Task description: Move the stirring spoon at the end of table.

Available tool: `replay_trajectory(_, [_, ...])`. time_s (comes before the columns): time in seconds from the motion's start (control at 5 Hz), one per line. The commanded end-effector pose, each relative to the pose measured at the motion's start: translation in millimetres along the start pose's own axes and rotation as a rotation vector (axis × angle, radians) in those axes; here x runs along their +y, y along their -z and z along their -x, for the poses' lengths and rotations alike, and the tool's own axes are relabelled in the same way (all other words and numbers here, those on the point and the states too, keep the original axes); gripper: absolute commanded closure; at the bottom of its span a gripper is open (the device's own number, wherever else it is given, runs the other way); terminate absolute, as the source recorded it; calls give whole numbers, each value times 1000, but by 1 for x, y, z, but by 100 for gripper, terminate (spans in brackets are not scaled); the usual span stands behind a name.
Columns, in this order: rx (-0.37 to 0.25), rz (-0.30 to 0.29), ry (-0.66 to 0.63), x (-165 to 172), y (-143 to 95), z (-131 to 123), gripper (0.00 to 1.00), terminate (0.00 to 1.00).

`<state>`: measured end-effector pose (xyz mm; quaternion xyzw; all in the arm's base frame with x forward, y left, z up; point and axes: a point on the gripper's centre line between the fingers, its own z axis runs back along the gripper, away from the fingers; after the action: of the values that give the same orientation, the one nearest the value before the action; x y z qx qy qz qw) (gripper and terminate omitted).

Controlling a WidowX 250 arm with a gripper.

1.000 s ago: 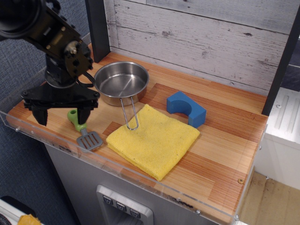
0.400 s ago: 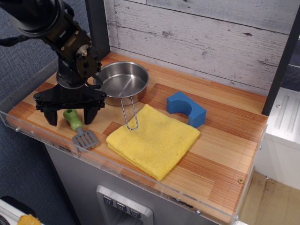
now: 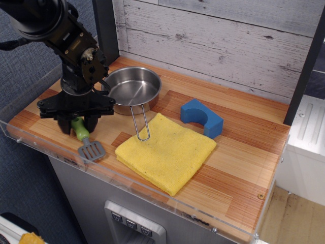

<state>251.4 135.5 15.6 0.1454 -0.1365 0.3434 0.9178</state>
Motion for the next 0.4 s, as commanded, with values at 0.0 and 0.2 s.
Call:
replay_trajectory(0.0, [-60,2,-5,6,-17,-5,100,0])
replay_trajectory(0.2, [-73,9,-20,11,-23,-10,100,0])
